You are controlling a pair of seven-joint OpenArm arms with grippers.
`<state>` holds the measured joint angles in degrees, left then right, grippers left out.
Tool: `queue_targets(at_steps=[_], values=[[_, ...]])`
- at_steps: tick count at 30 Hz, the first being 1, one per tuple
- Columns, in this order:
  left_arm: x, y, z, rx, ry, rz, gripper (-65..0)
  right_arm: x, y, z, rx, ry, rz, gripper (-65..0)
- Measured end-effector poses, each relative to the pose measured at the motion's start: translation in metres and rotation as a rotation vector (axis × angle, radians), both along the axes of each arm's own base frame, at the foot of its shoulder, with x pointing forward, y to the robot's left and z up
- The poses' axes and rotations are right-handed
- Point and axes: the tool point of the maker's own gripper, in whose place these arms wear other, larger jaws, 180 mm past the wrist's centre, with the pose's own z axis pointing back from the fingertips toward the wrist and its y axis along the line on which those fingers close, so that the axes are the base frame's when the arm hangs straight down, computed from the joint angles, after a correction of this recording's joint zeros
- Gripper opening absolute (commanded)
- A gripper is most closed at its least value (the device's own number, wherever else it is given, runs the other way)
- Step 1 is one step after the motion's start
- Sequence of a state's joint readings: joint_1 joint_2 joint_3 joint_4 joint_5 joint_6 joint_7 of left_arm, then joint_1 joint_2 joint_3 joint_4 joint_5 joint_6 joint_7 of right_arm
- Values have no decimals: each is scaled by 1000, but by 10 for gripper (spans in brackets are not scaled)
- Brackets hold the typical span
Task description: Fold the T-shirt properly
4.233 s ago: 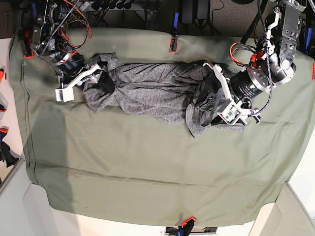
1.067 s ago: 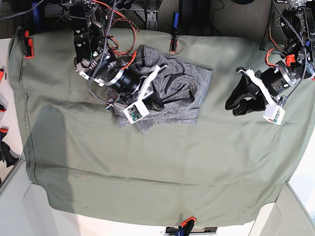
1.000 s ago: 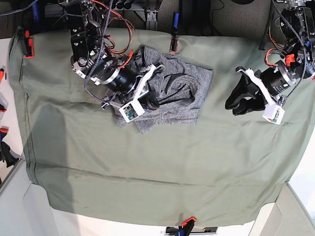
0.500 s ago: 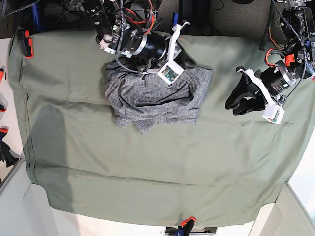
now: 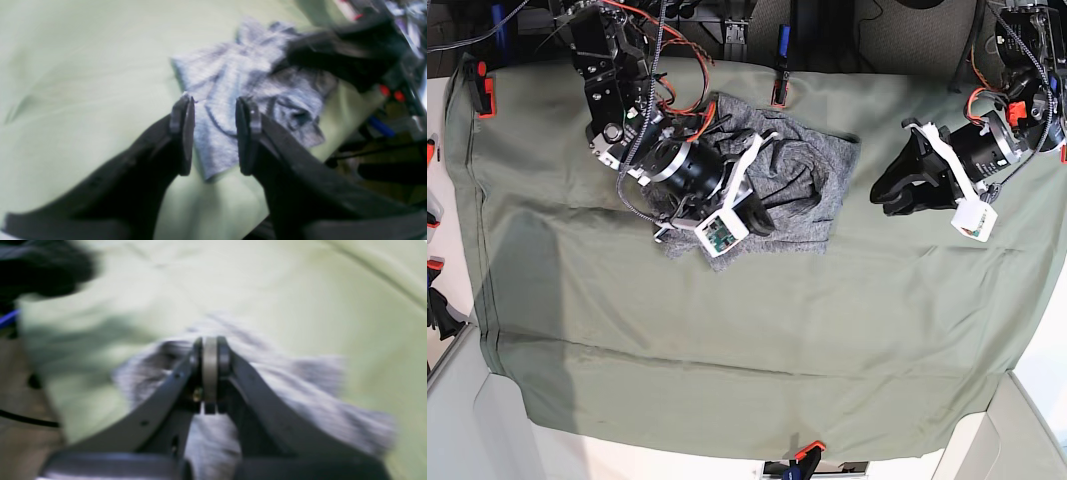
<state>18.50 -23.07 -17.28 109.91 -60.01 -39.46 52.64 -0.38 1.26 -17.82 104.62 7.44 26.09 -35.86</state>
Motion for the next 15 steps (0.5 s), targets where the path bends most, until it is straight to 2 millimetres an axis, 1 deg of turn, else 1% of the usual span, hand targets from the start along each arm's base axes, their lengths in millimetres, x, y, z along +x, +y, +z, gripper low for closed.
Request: queue_targets(at_steps=[2,4,7,9,11,13,15], values=[[-5,-21,-6,32,5,-68,-573,5,-7,1,-2,-3,-22,-650],[-12,-47,-11,23,-2,-137,-606,5,-8,-6,-3,16,-24,-650],[-21,-81,-23,63,-27,-237,-608,7,-6,-30,-18,81,-12,-650],[-19,-95,-31,146,-67,-294,-608,15,-5,-41,-23,105,-12,-650],[-17,-107,-35,205,-101,-328,-608,27,-5,-47,-21,112,-15,-650],[-25,-125,-41,213,-102,-372,-608,39,-6,-53,-18,112,-25,-650],[-39,-141,-45,197,-87,-423,-608,49,-6,-62,-22,129,-35,-650]])
